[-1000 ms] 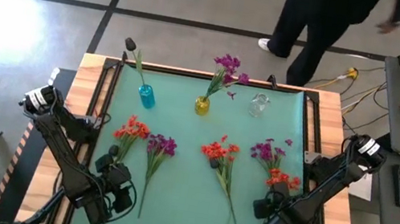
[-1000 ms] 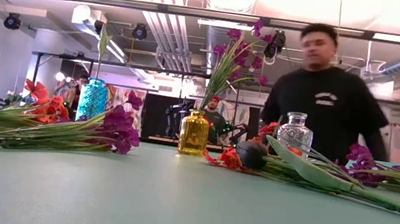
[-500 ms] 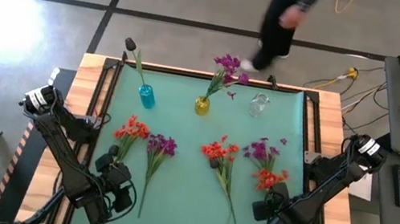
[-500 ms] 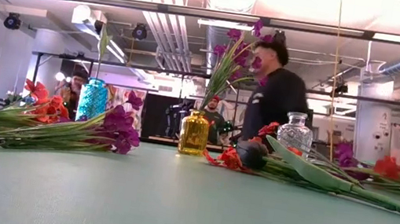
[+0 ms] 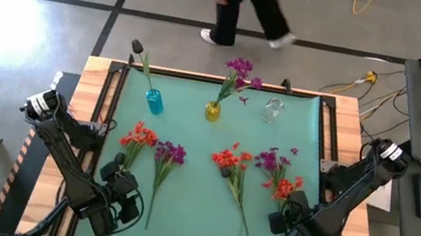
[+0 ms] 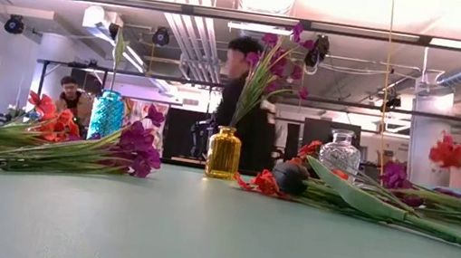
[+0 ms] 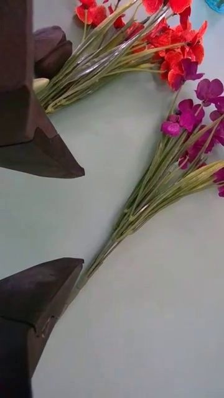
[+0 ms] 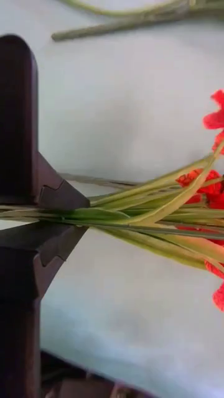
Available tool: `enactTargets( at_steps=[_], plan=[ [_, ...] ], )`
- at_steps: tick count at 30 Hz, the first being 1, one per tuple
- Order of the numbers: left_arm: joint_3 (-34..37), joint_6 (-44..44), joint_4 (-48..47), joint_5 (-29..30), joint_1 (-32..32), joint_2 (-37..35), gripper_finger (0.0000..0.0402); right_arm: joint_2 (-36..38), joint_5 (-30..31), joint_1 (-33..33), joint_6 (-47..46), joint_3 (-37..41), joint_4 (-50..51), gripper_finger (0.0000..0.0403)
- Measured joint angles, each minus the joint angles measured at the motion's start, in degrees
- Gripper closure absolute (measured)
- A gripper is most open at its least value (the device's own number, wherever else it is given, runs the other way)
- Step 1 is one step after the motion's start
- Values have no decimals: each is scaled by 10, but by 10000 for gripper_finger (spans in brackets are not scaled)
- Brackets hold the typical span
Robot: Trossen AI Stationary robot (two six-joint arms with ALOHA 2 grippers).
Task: Sort flowers into vase by color
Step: Put the right orange flower into the transparent vase
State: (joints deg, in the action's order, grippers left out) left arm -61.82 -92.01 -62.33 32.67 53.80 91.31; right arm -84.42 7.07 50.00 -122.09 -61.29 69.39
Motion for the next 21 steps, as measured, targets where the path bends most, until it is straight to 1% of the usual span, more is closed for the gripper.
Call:
enactTargets(
  at_steps=[4, 7, 11, 17, 21],
  plan=[
    [0, 0, 0, 5, 0, 0, 196, 0, 1, 0, 16, -41, 51, 381],
    [0, 0, 2, 10, 0, 0, 196, 0, 26, 0, 33, -67, 69, 381],
    [0, 0, 4, 14, 0, 0, 196, 10, 113, 0, 67, -89, 60, 381],
    [0, 0, 11, 17, 0, 0, 196, 39, 253, 0, 142, -91, 21, 381],
    [0, 7, 25, 40, 0, 0, 196, 58, 341, -4, 202, -89, -15, 381]
  ],
)
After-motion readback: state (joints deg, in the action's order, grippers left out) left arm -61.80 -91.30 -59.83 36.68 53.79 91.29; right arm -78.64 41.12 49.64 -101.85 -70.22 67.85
